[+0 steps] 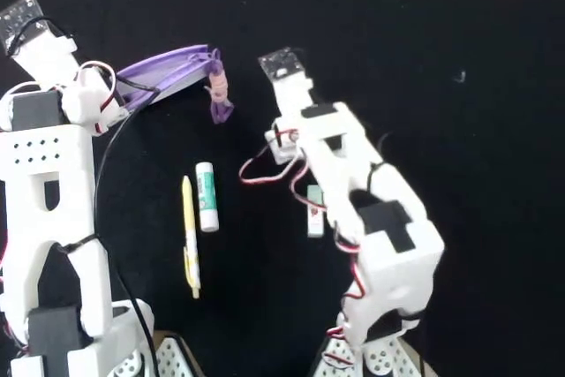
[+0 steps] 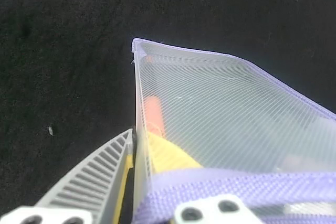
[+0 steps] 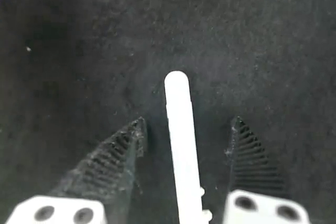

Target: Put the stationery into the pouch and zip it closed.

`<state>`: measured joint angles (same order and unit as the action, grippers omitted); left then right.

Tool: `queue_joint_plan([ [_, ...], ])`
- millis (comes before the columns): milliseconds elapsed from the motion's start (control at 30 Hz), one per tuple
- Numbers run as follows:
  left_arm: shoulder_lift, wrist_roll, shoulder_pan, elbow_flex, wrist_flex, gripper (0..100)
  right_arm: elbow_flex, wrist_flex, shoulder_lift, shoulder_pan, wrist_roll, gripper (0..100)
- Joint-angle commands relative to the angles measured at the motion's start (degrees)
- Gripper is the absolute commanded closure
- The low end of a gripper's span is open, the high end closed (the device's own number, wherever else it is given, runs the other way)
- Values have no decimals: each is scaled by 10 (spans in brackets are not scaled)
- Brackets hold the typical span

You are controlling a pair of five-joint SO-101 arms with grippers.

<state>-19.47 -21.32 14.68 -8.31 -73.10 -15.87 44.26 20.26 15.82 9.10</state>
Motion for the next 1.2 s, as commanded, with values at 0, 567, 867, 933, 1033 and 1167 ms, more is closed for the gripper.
queue_joint_plan([
  [0, -5, -5, 8, 26, 9, 970, 66, 37, 14, -7, 4, 894],
  [567, -6, -5, -15, 50, -2, 970, 175, 141, -27, -11, 4, 987],
  [867, 0, -6, -87, 175, -96, 970, 168, 141, -208, -56, 4, 988],
  [933, 0, -6, -106, 175, -97, 970, 172, 137, -233, -71, 4, 988],
  [1033, 1, -6, -133, 162, -93, 970, 189, 127, -276, -77, 4, 988],
  [1167, -1, -6, -153, 145, -87, 970, 214, 104, -341, -71, -15, 988],
])
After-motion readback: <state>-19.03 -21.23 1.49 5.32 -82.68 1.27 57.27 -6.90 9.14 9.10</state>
